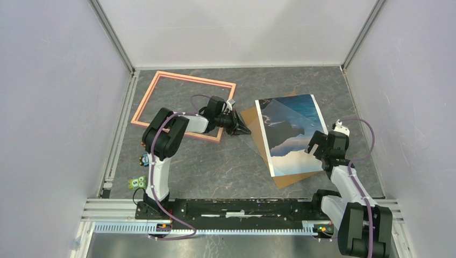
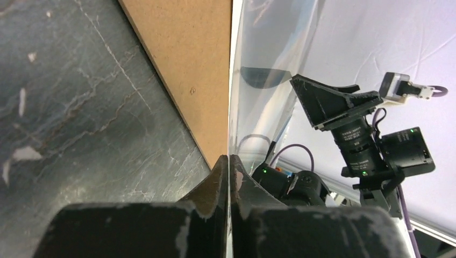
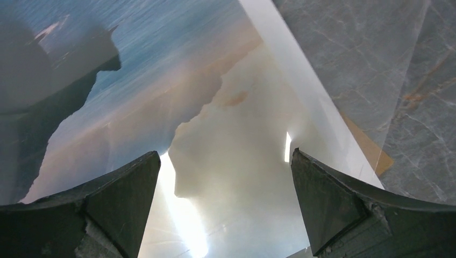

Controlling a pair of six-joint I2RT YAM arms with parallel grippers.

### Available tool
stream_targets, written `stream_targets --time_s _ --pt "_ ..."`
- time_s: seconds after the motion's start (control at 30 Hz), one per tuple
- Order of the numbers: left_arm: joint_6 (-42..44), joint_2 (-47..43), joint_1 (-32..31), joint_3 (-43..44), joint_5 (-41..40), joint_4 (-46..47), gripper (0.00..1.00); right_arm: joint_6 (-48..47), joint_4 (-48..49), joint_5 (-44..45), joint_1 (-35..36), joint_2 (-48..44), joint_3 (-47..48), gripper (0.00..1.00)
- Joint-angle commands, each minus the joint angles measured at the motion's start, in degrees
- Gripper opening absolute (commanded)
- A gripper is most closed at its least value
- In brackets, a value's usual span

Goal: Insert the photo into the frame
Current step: Move the photo frame item to the center of the board.

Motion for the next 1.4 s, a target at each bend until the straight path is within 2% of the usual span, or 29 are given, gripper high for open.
stream_targets --time_s 0.0,0.2,0.37,0.57,0.63,0.73,0.83,1.0,1.07,1.2,1.37 --pt "7.14 -6.74 0.27 2.1 -3.06 -7.56 0.02 -3.94 -1.5 -9.64 0.1 0.12 -0.45 0.98" --pt "15.74 -13.13 3.89 2.36 -5.47 -20.49 0.02 -8.44 0.91 -19.47 0.19 -0.66 0.08 0.98" --pt "19.3 -19.98 12.74 -1.99 -6.13 -26.7 0.02 -9.57 3.61 -25.67 0.79 -2.41 0.55 0.98" --pt "28.65 -23.1 21.77 -1.12 -7.59 -40.31 0.02 -9.38 5.97 -28.43 4.42 0.34 2.63 0.98" --pt "32.21 -23.02 23.64 0.26 -11.78 -44.86 0.02 -8.94 6.0 -28.34 7.55 2.37 3.93 0.98" --pt "36.54 -21.79 25.31 2.36 -17.95 -50.19 0.02 -6.53 9.46 -33.05 11.47 6.53 5.16 0.98" --pt "38.11 -19.5 26.11 4.34 -18.71 -52.41 0.12 -3.94 12.5 -37.27 12.12 9.81 5.64 0.98" --pt "38.99 -17.58 27.24 6.69 -22.02 -54.41 0.2 -4.93 10.44 -36.02 11.93 13.98 9.55 0.98" --pt "39.31 -17.33 27.72 7.65 -23.3 -55.41 0.27 -4.35 10.38 -37.64 11.62 15.61 10.18 0.98" --pt "39.62 -18.36 29.07 8.6 -27.02 -56.16 0.38 -1.25 13.45 -42.74 10.18 16.5 8.11 0.98" --pt "39.46 -23.99 29.1 7.94 -33.11 -55.95 0.7 1.03 16.05 -46.48 10.12 16.72 4.83 0.98"
